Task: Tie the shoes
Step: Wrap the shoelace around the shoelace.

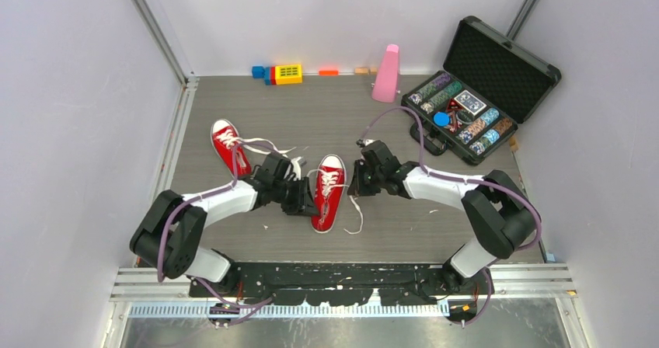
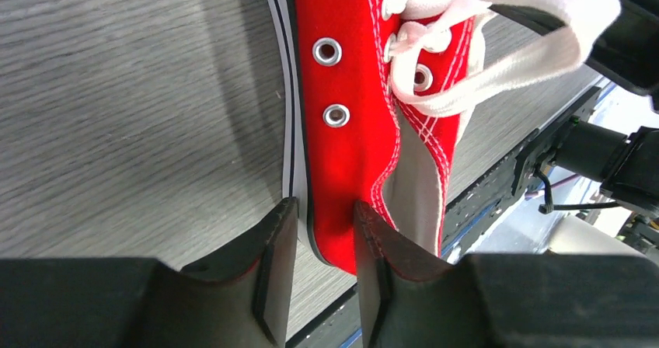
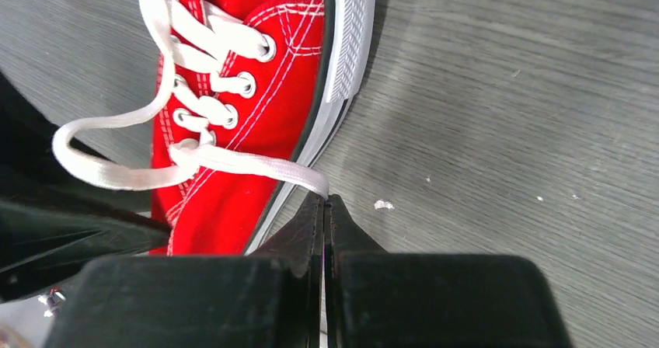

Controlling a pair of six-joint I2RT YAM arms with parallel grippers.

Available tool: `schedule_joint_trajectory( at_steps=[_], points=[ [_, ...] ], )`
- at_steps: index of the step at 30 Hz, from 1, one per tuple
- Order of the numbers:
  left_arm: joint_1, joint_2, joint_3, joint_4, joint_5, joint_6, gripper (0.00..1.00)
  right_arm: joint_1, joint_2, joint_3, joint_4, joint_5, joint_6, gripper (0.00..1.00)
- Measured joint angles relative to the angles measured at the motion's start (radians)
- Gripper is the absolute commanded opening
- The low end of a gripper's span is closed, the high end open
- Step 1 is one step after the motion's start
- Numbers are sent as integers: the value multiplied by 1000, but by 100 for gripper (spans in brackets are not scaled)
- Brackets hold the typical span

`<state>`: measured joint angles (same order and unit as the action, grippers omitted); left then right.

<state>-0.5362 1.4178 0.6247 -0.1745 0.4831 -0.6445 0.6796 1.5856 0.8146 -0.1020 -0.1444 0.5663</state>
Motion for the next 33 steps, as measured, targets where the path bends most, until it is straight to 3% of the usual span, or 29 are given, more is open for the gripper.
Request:
schedule_joint_trajectory(
  at_steps=[4,13,16,24,29,33],
  points=[
    [3,32,-6,34,0,-26,8,0,-39,0,-5,32,0,0],
    [7,80,-25,158,34,-107,2,-27,-89,6,-90,111,0,0],
    [5,105,-25,207,50,-132,8,-36,-89,9,-104,127,0,0],
    [-21,47,10,161,-44,-74,51,-65,-89,11,-114,135,-1,0],
    [60,-86,115,17,-119,39,56,-68,-89,15,-116,120,-8,0],
    [137,-55,216,-26,-124,108,58,-68,-89,20,-116,110,-11,0]
  ],
)
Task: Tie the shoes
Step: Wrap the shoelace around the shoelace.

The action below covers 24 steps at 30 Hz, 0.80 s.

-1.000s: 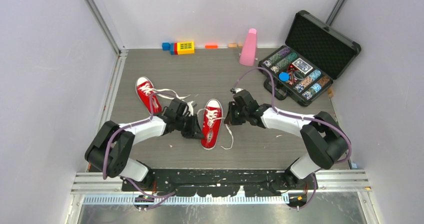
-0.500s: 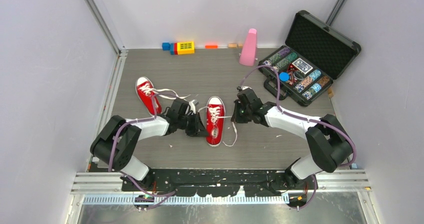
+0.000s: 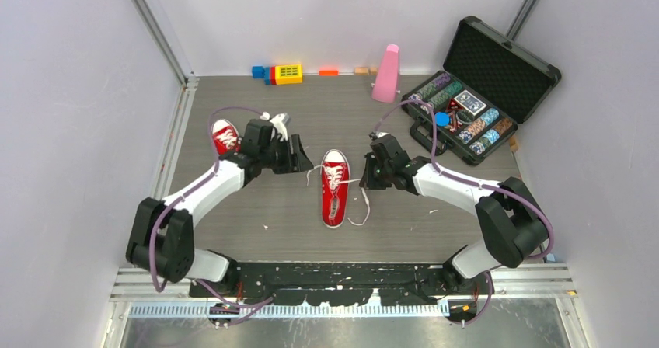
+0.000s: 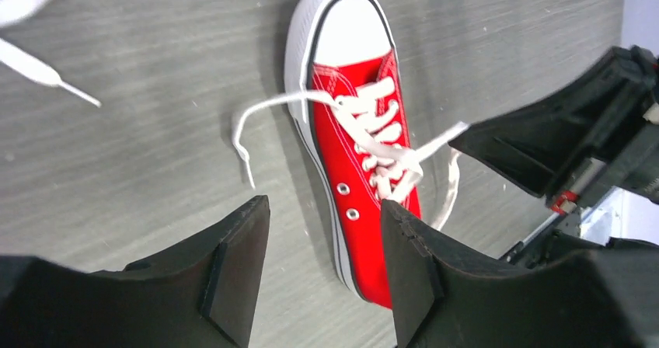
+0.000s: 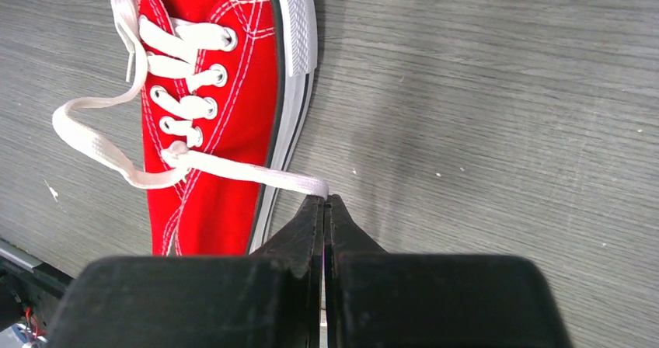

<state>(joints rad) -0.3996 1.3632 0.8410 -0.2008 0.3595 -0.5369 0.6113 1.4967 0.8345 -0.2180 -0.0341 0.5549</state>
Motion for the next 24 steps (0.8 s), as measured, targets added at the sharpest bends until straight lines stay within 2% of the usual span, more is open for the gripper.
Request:
schedule_joint_trajectory(
  at_steps=[2,5,7,12,20,24],
  points=[
    [16,54,45,-6,2,34,62,0,0,3,-1,-5,0,0],
    [18,142,110,-19,6,111,73,0,0,9,0,-10,-3,1],
    [18,182,140,-31,7,185,75,0,0,10,0,-13,-5,1],
    [18,280,235,-79,35,336,75,0,0,14,-1,-21,-14,1],
    [18,436,293,-105,130,429,73,-5,2,26,1,-41,-27,1],
    [18,477,317,-124,150,459,62,-5,2,26,3,-56,-27,1]
  ],
)
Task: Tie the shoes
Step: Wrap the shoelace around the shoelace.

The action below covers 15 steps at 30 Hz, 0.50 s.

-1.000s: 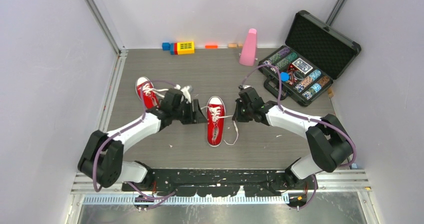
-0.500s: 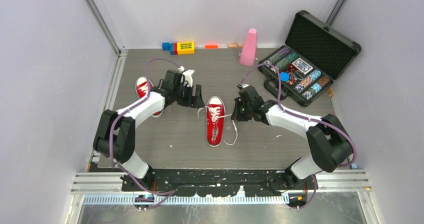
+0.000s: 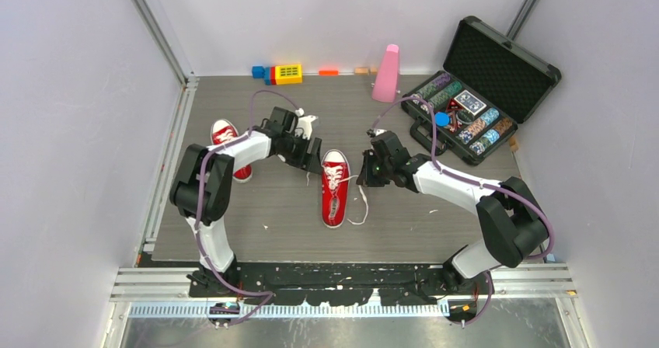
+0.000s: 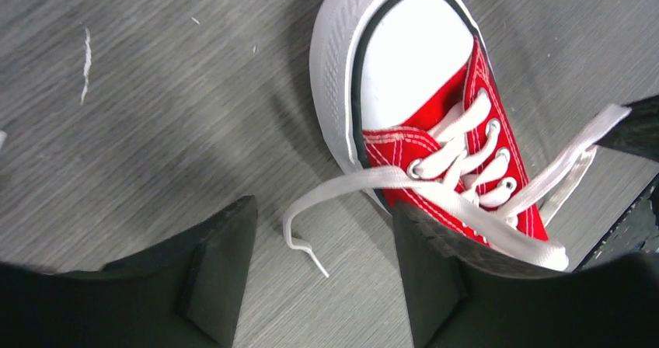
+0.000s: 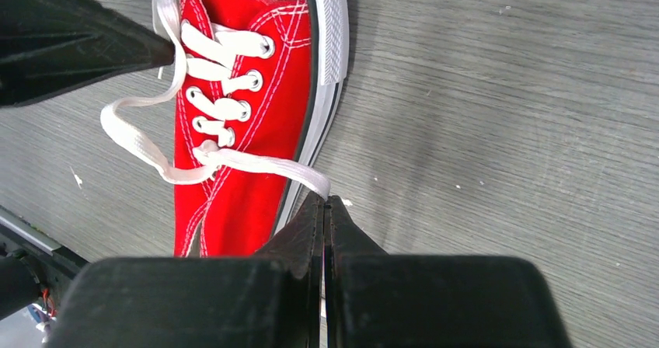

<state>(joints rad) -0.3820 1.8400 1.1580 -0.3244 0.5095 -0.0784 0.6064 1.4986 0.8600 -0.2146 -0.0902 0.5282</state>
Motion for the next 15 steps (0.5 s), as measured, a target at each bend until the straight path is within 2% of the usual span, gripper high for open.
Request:
schedule_joint_trajectory(
  at_steps=[5,6,9,10,13,15],
  points=[
    [0,73,87,-41,2,11,41,-2,3,0,8,-17,0,1],
    [0,86,99,-51,8,9,34,-2,6,0,10,-19,0,1],
    [0,109,108,-61,7,2,6,-2,17,0,13,-25,1,1],
    [0,114,108,-68,9,5,0,-2,21,0,14,-25,1,2],
    [0,109,102,-73,6,-9,0,-2,25,0,12,-23,4,5],
    [0,84,76,-67,-13,-24,0,-6,27,0,9,-15,7,11]
  ],
)
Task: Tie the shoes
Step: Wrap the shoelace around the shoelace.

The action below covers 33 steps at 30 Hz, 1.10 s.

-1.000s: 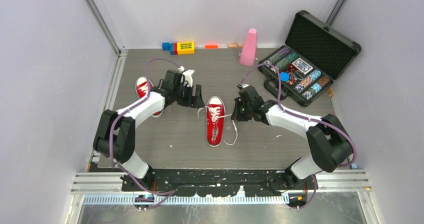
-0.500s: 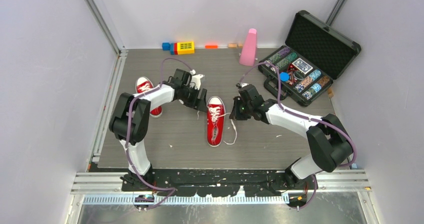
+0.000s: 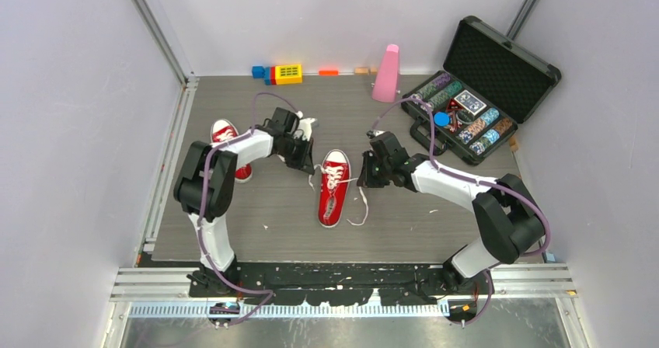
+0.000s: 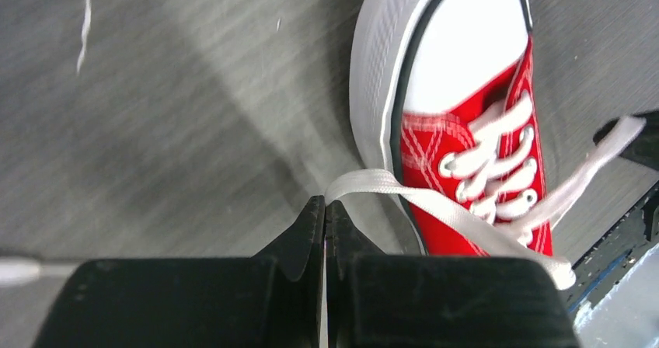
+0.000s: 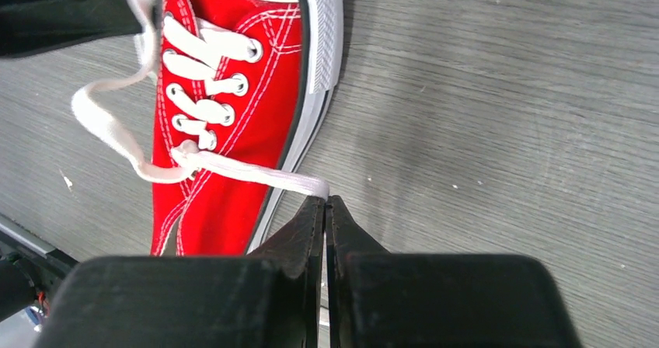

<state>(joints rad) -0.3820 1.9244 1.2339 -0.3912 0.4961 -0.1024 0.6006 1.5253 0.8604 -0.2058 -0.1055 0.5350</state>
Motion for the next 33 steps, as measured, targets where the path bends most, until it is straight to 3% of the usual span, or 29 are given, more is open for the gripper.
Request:
schedule_joint_trajectory(
  at_steps=[4,5,6,11,19,24,33],
  points=[
    [0,-124,-102,5,-47,-56,0,-1,0,7,-33,33,6,29],
    [0,-167,-129,6,-61,-76,0,-2,0,13,-46,41,7,38],
    [1,-272,-182,8,-94,-121,0,-3,0,29,-67,56,5,41],
    [3,-431,-302,63,-107,-188,0,-3,-21,57,-105,51,-12,51],
    [3,-460,-348,72,-90,-224,0,48,-22,172,-119,-56,-68,48],
    [3,-461,-348,80,-79,-231,0,98,17,244,-121,-116,-83,55],
    [3,-461,-348,81,-68,-232,0,192,111,349,-200,-106,-141,48]
  ],
)
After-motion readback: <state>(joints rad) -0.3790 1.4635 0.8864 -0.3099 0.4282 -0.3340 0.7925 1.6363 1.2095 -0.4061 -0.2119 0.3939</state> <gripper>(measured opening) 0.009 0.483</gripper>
